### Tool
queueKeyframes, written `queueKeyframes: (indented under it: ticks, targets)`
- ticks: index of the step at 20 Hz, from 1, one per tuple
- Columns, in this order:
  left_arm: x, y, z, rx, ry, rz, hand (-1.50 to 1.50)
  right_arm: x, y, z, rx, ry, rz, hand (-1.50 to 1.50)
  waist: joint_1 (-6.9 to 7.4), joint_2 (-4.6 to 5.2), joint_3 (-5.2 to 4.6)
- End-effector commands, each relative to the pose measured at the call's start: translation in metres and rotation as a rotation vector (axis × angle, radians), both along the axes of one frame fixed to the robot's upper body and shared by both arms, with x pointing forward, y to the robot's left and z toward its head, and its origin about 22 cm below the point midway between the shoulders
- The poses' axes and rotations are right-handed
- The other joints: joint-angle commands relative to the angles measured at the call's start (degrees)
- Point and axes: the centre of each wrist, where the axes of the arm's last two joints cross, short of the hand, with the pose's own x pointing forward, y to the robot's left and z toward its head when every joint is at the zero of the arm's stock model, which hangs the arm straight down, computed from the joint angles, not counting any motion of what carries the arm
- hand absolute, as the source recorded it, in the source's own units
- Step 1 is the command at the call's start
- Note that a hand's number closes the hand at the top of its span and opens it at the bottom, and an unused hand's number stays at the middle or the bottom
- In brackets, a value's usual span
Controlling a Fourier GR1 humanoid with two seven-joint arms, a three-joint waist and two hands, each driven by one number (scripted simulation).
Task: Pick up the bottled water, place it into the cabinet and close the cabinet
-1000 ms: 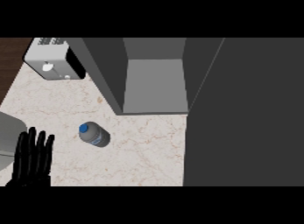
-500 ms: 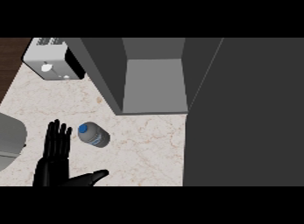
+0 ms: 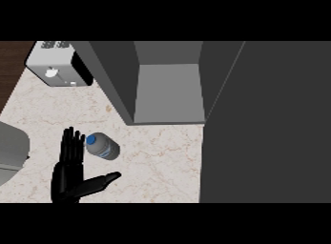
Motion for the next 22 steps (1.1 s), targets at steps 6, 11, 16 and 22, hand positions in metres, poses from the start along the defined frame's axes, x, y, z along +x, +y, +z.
queueKeyframes:
  ticks: [6, 11, 16, 22]
  targets:
    - [0.023, 0.019, -0.037, 0.012, 0.008, 0.042, -1.5, -0.014, -0.004, 0.027, 0.003, -0.064, 0.015, -1.5, -0.55, -0.04, 0.0]
    - [0.02, 0.002, -0.057, 0.013, 0.002, 0.058, -1.5, -0.02, -0.013, 0.031, -0.006, -0.075, 0.018, -1.5, -0.63, 0.05, -0.03]
    - [0.035, 0.001, -0.06, -0.107, -0.029, 0.013, -1.5, -0.018, 0.002, 0.042, -0.029, -0.065, 0.012, -1.5, -0.34, 0.2, -0.1]
    - [0.037, 0.0, -0.063, -0.198, -0.086, -0.039, -1.5, -0.02, -0.012, 0.033, -0.028, -0.06, 0.02, -1.5, 0.2, 0.07, 0.01]
